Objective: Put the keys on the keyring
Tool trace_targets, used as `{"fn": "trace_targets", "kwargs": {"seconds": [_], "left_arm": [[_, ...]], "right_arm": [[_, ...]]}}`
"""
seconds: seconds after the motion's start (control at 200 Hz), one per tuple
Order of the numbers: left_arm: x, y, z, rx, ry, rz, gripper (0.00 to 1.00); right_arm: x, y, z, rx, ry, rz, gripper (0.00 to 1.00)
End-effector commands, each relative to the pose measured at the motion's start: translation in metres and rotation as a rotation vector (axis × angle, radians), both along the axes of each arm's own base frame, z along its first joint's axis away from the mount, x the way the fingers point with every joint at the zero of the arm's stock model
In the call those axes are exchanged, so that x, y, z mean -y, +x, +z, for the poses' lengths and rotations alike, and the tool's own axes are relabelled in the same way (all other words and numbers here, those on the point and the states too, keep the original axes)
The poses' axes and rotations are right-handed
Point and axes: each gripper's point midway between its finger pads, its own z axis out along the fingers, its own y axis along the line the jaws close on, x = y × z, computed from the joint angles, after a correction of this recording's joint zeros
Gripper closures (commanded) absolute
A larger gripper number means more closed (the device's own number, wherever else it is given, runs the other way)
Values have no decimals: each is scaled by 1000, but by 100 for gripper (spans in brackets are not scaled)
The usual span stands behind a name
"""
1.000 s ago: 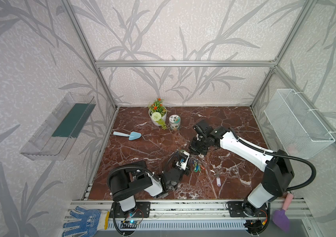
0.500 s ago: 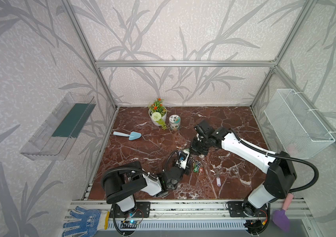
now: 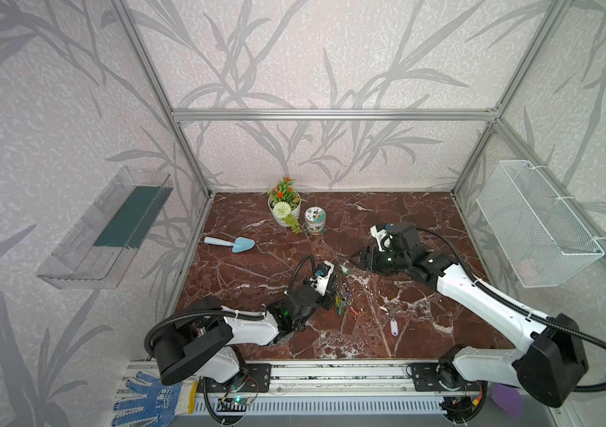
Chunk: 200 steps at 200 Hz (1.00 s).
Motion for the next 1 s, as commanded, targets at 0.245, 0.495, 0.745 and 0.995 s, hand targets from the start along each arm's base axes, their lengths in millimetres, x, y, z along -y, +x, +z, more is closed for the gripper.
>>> {"fn": "trace_targets", "kwargs": {"seconds": [0.245, 0.495, 0.745, 0.995], "left_arm": [[14, -1, 68, -94, -159, -159, 100], [14, 3, 102, -199, -212, -158, 100], [8, 11, 136, -305, -252, -129, 100], [11, 5, 170, -322, -328, -199, 100]], "right_arm": [[-10, 13, 30, 293, 183, 148, 37], [-13, 14, 58, 378, 282, 189, 46], [-11, 6, 83, 449, 329, 238, 54], [-14, -2, 96, 491, 354, 289, 59]]}}
